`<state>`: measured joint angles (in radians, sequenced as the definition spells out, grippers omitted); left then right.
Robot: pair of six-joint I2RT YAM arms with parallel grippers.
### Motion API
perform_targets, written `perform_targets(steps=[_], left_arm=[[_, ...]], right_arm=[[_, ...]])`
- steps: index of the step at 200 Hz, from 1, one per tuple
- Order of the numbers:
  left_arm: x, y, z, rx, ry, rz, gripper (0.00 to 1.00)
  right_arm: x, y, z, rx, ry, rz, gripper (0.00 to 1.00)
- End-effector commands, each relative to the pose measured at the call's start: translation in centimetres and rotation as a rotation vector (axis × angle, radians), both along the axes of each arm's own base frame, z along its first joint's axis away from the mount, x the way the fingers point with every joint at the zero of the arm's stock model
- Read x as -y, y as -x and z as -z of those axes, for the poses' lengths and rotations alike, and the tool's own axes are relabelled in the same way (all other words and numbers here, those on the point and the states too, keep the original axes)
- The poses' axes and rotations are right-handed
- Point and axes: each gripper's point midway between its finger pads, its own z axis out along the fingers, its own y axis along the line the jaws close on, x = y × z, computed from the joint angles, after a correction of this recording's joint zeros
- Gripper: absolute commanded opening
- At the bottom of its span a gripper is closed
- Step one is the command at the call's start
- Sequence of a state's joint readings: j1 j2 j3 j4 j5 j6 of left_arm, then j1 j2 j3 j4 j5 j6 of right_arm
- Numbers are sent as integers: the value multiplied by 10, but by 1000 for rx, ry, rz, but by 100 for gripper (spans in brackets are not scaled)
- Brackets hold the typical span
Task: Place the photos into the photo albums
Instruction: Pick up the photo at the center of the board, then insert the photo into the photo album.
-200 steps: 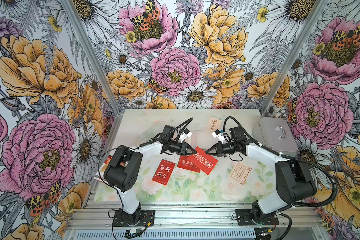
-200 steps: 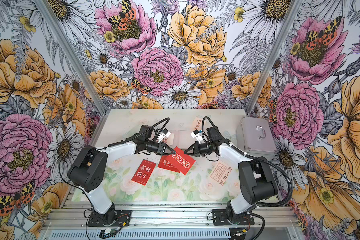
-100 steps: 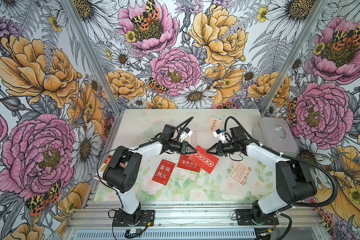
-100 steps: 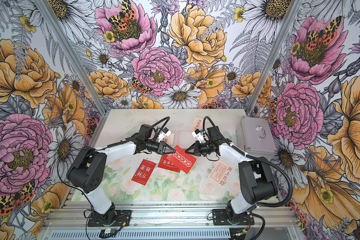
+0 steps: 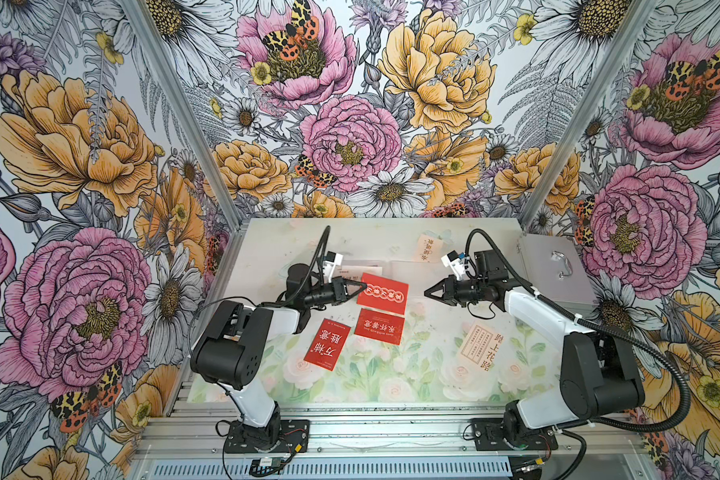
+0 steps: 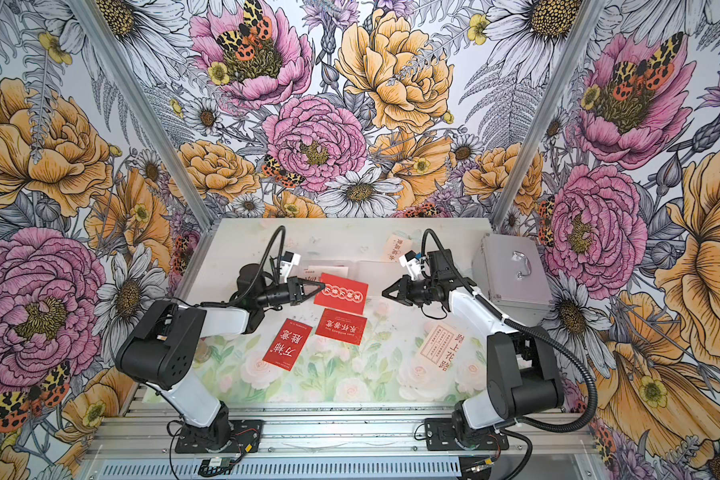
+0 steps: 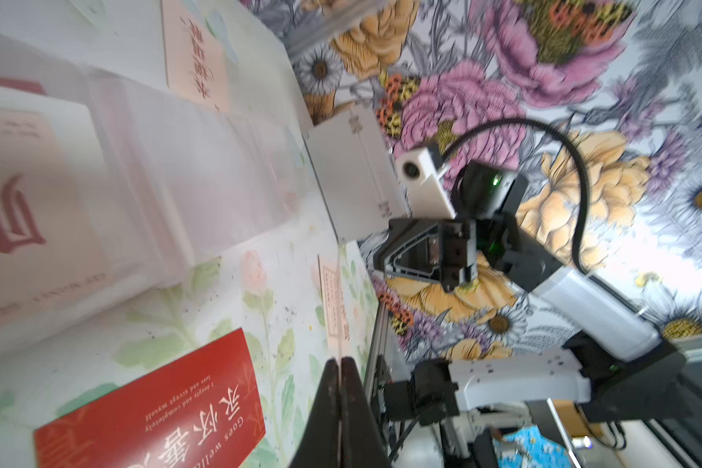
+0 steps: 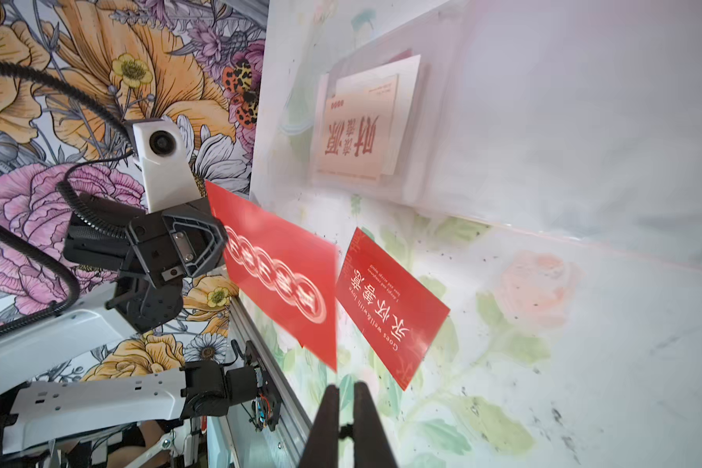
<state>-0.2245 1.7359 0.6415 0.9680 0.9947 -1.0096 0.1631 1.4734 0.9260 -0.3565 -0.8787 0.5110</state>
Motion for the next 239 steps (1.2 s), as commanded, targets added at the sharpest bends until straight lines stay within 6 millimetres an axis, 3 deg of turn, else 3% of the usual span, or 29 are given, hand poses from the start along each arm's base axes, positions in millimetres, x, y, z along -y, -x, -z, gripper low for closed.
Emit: perform_targets(steps=[1,42,93,139,153,189,239], left_arm=[[-9,-5,-46,116,173,-32,0],[-19,-9,-33,87,163,-87,0],[-54,-30,-17,11,164,-244,0],[-65,-44,19,-114,35,-340,0],[-65,-43,25,-136,-51,-357,0],[-59,-44,10,-105,-159,-351,0],[-35,-51,1,-83,-252,-304,0]], right_arm=[[8,-2,-2,23,32,40,17],[24,-8,9,19,99,118,24],[52,-22,21,48,242,259,26],[63,-33,26,91,298,317,26],[64,-37,28,105,308,324,26],[68,-50,40,155,385,351,26],[52,-59,63,220,382,378,26]])
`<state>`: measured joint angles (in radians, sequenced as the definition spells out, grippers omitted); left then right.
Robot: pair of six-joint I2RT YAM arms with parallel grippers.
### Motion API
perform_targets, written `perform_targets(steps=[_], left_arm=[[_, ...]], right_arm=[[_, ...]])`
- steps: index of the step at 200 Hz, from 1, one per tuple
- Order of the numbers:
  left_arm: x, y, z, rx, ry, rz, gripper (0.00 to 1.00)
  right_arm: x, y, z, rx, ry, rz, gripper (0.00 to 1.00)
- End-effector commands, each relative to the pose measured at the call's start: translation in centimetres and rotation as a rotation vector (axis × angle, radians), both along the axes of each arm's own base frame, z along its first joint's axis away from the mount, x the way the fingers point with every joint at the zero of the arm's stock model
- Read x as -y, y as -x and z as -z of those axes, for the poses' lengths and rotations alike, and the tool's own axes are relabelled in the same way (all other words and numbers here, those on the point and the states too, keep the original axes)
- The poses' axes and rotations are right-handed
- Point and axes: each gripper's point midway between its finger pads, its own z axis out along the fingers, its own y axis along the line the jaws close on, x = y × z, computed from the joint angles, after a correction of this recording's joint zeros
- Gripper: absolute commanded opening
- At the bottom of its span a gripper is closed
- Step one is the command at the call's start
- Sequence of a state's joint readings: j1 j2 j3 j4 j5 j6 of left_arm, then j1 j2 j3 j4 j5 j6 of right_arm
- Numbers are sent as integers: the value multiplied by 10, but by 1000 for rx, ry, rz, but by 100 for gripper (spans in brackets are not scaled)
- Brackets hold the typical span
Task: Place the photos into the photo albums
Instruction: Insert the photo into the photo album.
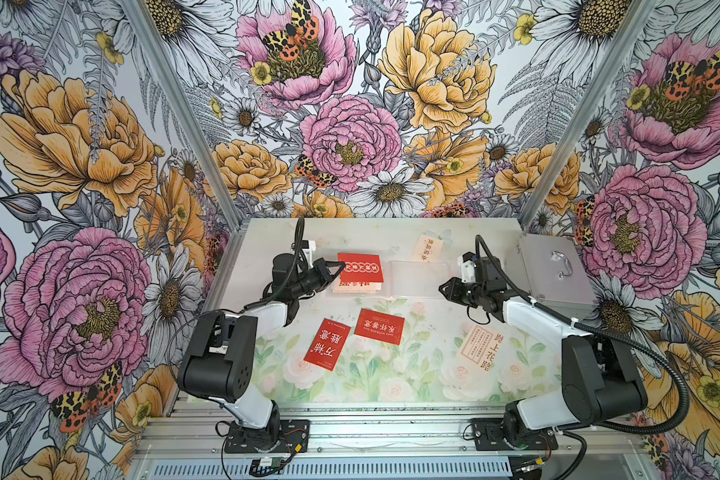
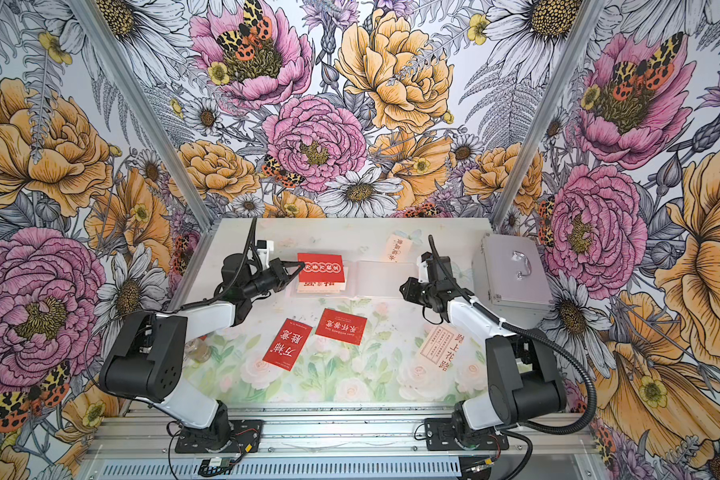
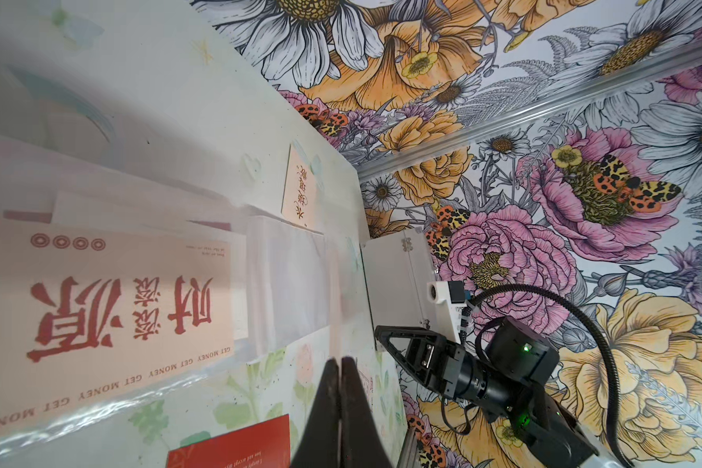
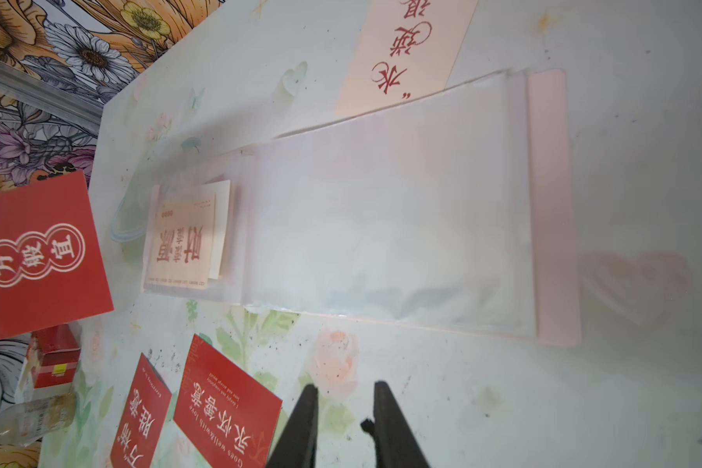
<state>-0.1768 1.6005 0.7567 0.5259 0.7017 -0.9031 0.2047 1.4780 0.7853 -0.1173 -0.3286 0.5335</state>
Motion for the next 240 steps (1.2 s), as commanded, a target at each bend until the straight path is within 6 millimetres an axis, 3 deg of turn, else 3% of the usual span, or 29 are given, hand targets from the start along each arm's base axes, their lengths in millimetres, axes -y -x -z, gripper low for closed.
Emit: perform_targets(steps=[1,42,75,111,163,167,172,240], left_arm=[[9,0,8,-18,-98,17,0],[26,-15,8,-23,-114,49,0],[40,-24,12,-27,-185,63,0],[30,-33,31,-75,-253,28,0],[35,-46,30,-56,-242,61,0],[34,-47,44,-87,-249,62,0],[33,-48,47,-94,-251,59,0],[32,-61,56,-103,-242,52,0]], right_arm=[[-3,-15,2,73,9,30,26],[-19,-11,3,53,5,-34,26],[-14,-7,1,84,47,-20,26],[-8,-2,3,86,76,-11,26],[-8,-2,12,62,84,-20,27],[-9,-1,13,59,81,-23,26],[-9,-1,13,59,78,-24,26],[-9,0,13,60,82,-25,27]])
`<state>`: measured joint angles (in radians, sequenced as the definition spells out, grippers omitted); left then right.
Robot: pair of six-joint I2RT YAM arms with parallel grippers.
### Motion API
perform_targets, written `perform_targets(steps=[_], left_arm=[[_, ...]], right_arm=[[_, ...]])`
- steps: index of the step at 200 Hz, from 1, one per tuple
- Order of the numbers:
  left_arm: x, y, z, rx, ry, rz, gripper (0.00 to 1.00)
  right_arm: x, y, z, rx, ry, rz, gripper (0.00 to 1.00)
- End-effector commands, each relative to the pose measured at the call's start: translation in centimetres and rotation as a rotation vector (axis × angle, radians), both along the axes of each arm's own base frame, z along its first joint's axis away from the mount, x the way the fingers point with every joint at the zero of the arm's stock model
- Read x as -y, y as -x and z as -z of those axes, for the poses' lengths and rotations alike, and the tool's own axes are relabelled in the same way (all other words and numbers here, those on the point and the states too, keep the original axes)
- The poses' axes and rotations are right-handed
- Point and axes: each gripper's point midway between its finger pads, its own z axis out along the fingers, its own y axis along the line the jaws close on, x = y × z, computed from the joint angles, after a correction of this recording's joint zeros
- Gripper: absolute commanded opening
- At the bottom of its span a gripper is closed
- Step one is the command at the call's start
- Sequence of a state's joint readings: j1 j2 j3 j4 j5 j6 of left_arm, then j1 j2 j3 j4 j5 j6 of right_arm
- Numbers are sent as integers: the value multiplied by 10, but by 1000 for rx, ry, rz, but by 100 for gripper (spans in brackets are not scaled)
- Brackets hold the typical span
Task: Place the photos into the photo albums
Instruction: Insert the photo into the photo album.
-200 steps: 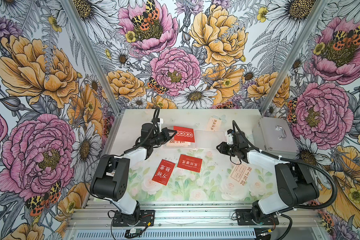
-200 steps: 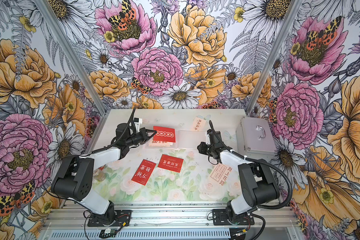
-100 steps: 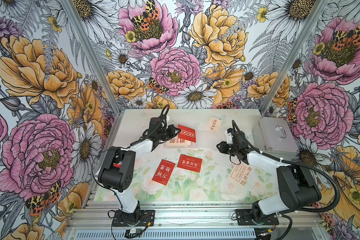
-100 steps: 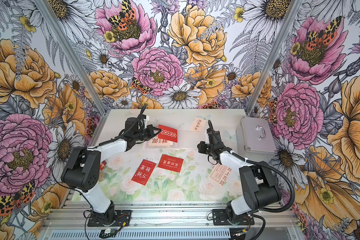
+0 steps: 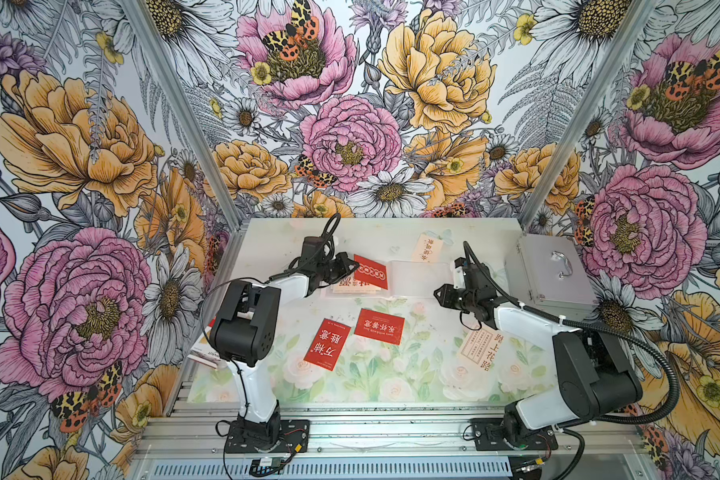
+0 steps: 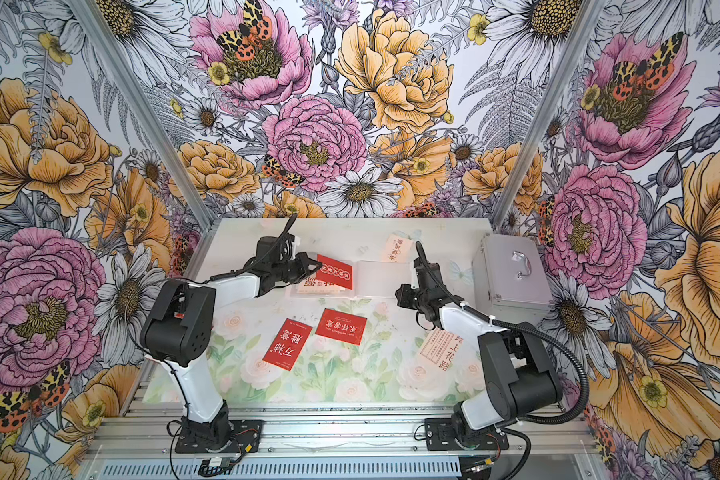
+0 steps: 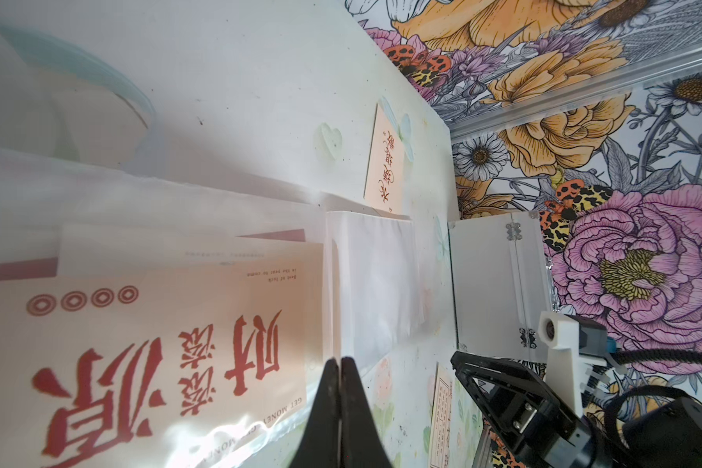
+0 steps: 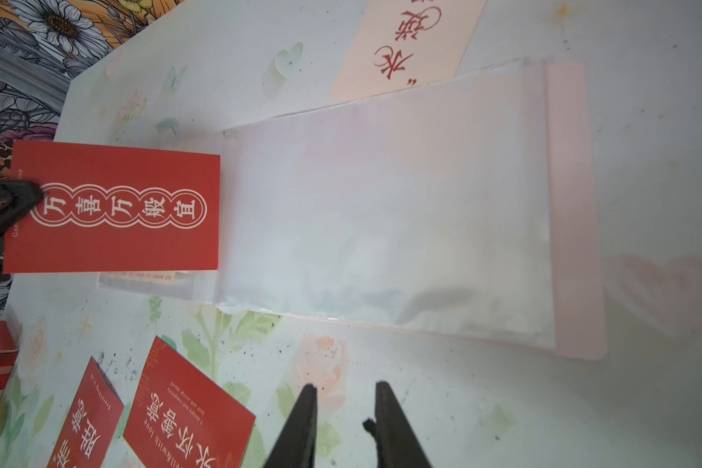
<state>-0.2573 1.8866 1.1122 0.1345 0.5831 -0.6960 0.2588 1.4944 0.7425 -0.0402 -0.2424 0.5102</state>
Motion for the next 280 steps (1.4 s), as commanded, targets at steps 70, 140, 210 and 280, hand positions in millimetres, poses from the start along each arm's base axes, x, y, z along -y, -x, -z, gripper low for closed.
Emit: perform_targets(steps=[70,140,210,280], left_arm=[[3,-19,-13,43,72,2,0],[4,-24,-17,58,73,-7,0],[13,-28,-5,37,83,14,0],[23,-25,12,5,75,34,0]], right_arm=[[-3,0,1,13,12,-19,27],[-2,0,0,12,11,-19,27],[-4,0,0,8,6,-26,28],[-2,1,0,8,15,-23,28]])
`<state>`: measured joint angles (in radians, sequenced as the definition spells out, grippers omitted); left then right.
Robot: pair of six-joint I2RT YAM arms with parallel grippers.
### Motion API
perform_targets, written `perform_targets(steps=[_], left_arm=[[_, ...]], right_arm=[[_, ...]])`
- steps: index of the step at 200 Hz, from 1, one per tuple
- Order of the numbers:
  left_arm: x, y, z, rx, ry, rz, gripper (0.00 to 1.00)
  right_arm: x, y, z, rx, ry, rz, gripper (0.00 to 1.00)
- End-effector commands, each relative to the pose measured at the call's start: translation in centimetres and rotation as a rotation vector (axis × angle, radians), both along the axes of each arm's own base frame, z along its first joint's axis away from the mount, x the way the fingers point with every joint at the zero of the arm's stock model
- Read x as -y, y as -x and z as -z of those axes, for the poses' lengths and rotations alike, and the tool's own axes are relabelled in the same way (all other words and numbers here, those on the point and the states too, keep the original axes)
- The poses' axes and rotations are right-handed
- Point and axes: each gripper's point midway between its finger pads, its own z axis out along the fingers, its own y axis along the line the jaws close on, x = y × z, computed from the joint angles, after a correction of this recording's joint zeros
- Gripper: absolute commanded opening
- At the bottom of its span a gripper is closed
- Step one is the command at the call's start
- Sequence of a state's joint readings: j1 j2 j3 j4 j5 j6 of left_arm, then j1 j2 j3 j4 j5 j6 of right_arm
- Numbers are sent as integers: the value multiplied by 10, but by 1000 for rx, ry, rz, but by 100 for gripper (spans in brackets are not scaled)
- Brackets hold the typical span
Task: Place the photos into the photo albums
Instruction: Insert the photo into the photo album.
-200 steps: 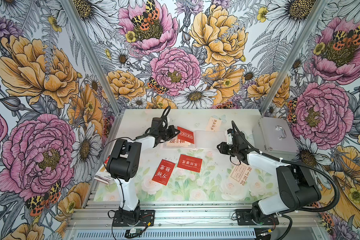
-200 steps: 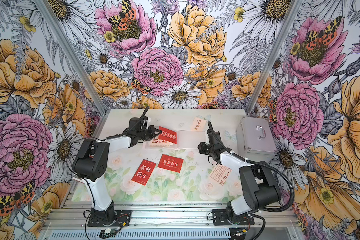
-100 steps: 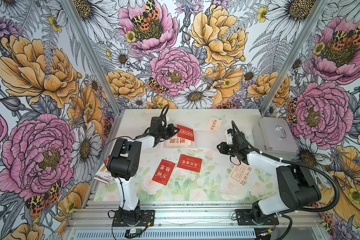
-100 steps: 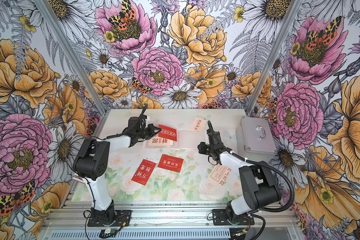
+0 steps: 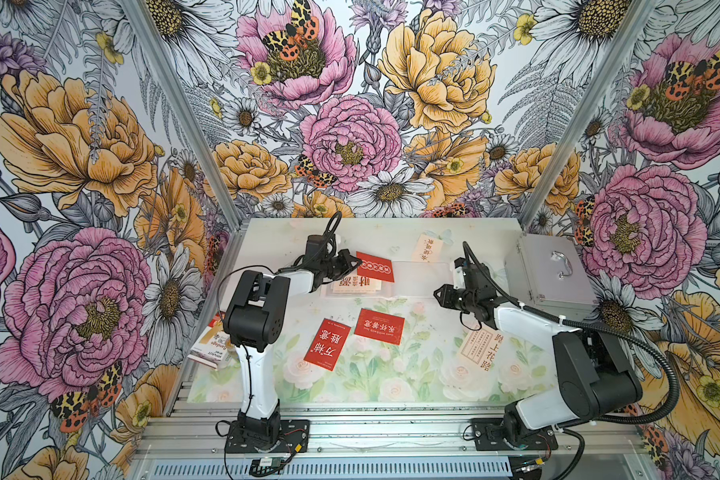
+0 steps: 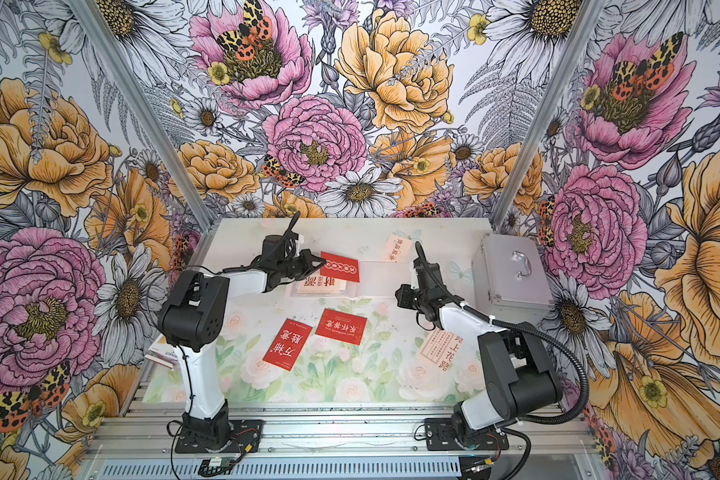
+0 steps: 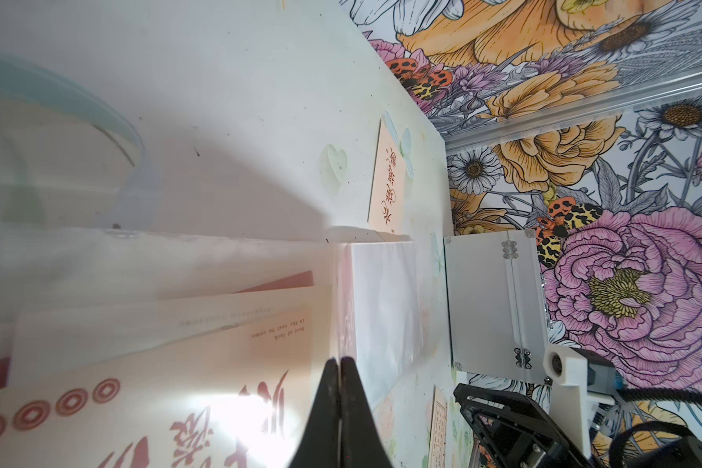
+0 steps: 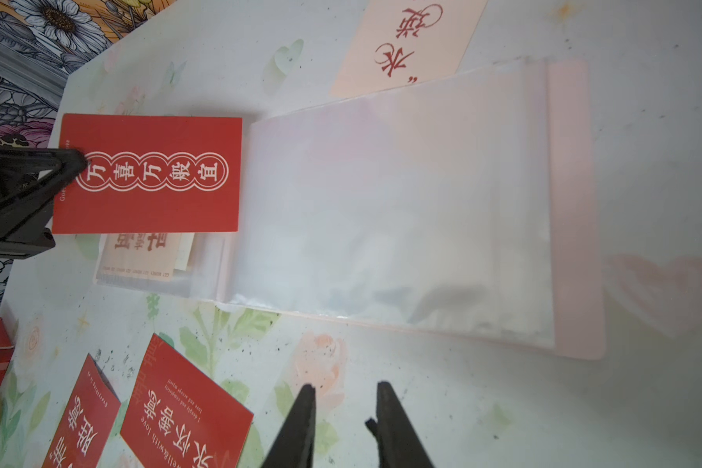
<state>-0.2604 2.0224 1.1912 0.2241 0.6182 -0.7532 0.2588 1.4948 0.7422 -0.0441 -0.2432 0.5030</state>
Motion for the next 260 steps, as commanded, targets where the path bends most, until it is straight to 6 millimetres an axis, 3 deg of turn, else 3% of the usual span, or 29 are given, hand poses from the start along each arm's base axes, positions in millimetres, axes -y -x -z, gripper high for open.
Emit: perform_targets(steps=[1,86,174,260], left_arm=[[10,0,-6,20,18,30,0],[16,3,-9,19,27,46,0],[20,26,4,-18,-56,75,0],[43,24,12,-23,-72,90,0]], right_arm=[[-2,0,-1,9,9,-18,28],[-2,0,-2,12,15,-18,28],[-2,0,-2,10,14,-21,28],[-3,0,2,-4,11,-23,28]])
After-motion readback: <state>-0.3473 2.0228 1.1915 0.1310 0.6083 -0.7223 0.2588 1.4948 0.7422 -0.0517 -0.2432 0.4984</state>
